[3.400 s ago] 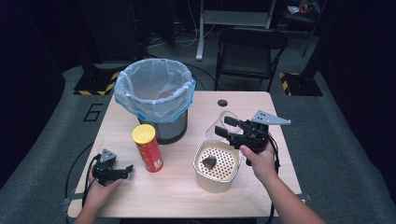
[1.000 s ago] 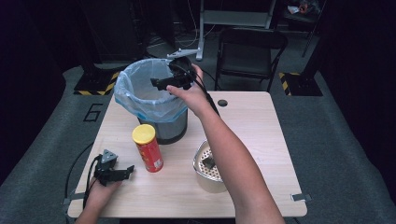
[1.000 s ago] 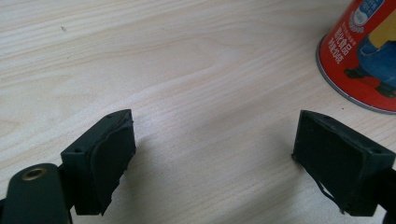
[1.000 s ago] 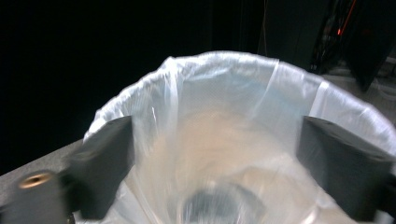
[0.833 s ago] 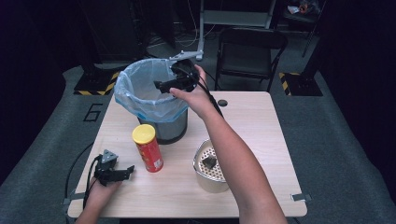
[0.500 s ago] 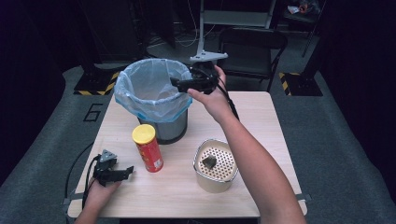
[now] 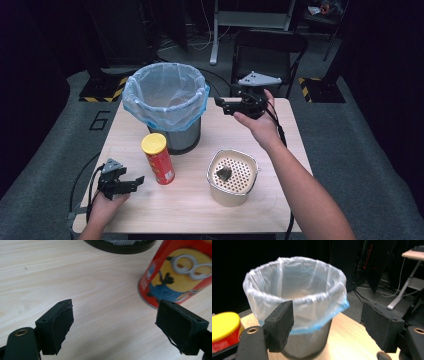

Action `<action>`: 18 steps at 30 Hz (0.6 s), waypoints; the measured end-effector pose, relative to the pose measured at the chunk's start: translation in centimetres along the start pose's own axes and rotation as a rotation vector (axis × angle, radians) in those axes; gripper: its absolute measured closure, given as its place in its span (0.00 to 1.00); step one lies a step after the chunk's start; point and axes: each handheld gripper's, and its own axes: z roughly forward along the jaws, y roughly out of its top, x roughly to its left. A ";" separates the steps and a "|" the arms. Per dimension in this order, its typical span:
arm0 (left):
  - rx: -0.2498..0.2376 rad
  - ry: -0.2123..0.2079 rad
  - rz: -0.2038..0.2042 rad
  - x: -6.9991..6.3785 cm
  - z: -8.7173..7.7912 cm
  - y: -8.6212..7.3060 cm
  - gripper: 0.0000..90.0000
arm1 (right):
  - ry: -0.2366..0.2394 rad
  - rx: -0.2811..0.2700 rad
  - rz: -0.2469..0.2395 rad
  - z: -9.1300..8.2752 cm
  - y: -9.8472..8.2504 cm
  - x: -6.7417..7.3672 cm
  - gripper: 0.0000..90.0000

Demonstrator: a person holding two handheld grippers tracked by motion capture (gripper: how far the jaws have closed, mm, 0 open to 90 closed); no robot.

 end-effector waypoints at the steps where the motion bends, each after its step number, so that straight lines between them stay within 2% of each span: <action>1: -0.006 -0.002 0.009 -0.2 -0.2 0.2 0.15 | -0.001 0.009 0.004 -0.5 -0.8 -0.3 0.29; 6: -0.053 -0.084 0.031 -1.1 -1.3 1.0 0.15 | -0.008 0.003 0.010 -1.5 -2.1 -0.7 0.29; 9: -0.064 -0.112 0.041 -1.6 -1.6 1.3 0.14 | -0.008 -0.004 0.023 -2.3 -2.9 -0.9 0.29; 11: -0.080 -0.128 0.043 -2.1 -1.5 1.6 0.14 | -0.032 0.015 0.006 -2.7 -3.5 -1.0 0.29; 14: -0.088 -0.164 0.045 -2.9 -1.2 2.2 0.14 | -0.041 0.030 0.002 -3.1 -4.3 -1.1 0.29; 18: -0.072 -0.185 0.074 -3.5 -0.7 3.1 0.14 | -0.057 0.039 0.021 -3.7 -5.6 -1.3 0.29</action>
